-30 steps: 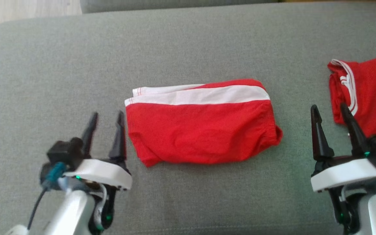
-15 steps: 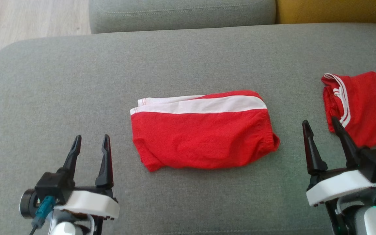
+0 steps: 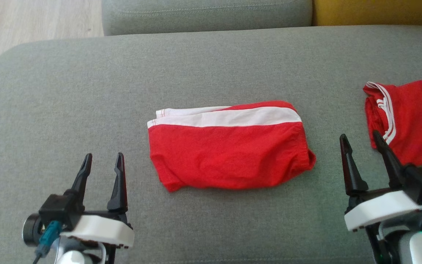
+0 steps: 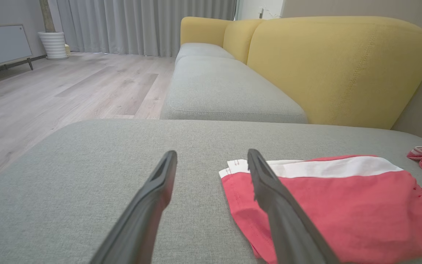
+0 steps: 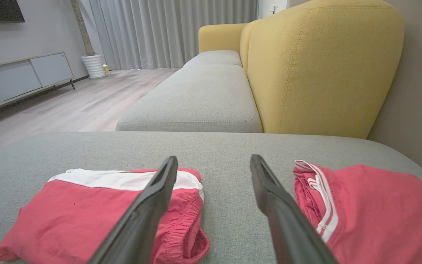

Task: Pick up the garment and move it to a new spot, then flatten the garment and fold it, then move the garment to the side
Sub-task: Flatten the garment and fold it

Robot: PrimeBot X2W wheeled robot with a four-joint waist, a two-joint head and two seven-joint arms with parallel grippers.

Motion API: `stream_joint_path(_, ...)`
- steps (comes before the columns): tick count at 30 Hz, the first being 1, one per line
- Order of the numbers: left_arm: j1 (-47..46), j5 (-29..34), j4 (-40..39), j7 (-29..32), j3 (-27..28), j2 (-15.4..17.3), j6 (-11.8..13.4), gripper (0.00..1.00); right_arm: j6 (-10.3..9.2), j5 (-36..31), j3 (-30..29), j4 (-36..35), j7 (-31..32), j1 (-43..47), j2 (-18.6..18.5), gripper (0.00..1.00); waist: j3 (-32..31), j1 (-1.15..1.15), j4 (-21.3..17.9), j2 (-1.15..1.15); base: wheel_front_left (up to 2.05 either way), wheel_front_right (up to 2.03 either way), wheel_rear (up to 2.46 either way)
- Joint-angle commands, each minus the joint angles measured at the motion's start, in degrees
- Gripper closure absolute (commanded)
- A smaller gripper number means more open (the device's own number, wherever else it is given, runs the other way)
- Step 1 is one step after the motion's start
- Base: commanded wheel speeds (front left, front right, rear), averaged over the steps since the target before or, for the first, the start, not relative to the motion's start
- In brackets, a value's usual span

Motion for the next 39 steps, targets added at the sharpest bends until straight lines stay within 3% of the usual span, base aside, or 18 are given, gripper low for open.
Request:
stream_joint_path(1,-2.3,-0.1,-1.9,-0.1,1.9,1.4,-0.1,0.00,-0.05,0.2,1.1,-1.9,0.0,-1.0,-0.4,0.00,0.2,0.00,0.1,0.00,0.00,0.00,0.00)
stream_joint_path(7,-4.4,0.2,-2.0,-0.1,1.1,0.8,-0.5,0.00,-0.05,0.8,0.2,3.1,0.3,-3.2,-0.8,0.00,2.6,0.00,1.5,0.00,0.00,0.00,0.00)
stream_joint_path(16,-9.0,0.4,-0.2,-0.8,-0.1,-1.3,-2.3,0.00,-0.05,2.6,2.3,21.0,-0.7,-11.7,-0.9,0.00,7.5,0.00,4.4,0.00,0.00,0.00,0.00)
stream_joint_path(26,-11.1,0.9,1.7,-1.3,0.3,-2.8,-3.5,0.00,-0.05,6.6,4.4,33.8,1.8,-17.3,-0.8,0.00,9.2,0.00,5.4,0.00,0.00,0.00,0.00)
stream_joint_path(27,-11.2,1.0,1.8,-1.3,0.4,-2.9,-3.6,0.00,-0.05,7.6,4.9,34.5,2.4,-17.7,-0.8,0.45,9.3,0.00,5.3,0.00,0.00,0.00,0.00)
stream_joint_path(28,-11.2,1.1,1.9,-1.3,0.5,-3.0,-3.7,0.00,-0.05,8.4,5.4,35.0,2.7,-18.1,-0.8,0.80,9.2,0.00,5.3,0.00,0.00,0.00,0.00)
stream_joint_path(29,-11.2,1.2,2.0,-1.3,0.6,-3.1,-3.7,0.00,-0.05,9.0,5.9,35.3,3.0,-18.3,-0.9,1.00,9.2,0.00,5.2,0.00,0.00,0.00,0.00)
stream_joint_path(39,-10.9,2.0,1.7,-1.4,1.7,-3.8,-4.4,0.00,-0.05,13.4,6.4,32.9,1.9,-17.4,-4.0,1.00,8.6,0.00,4.0,0.00,0.00,0.00,0.00)
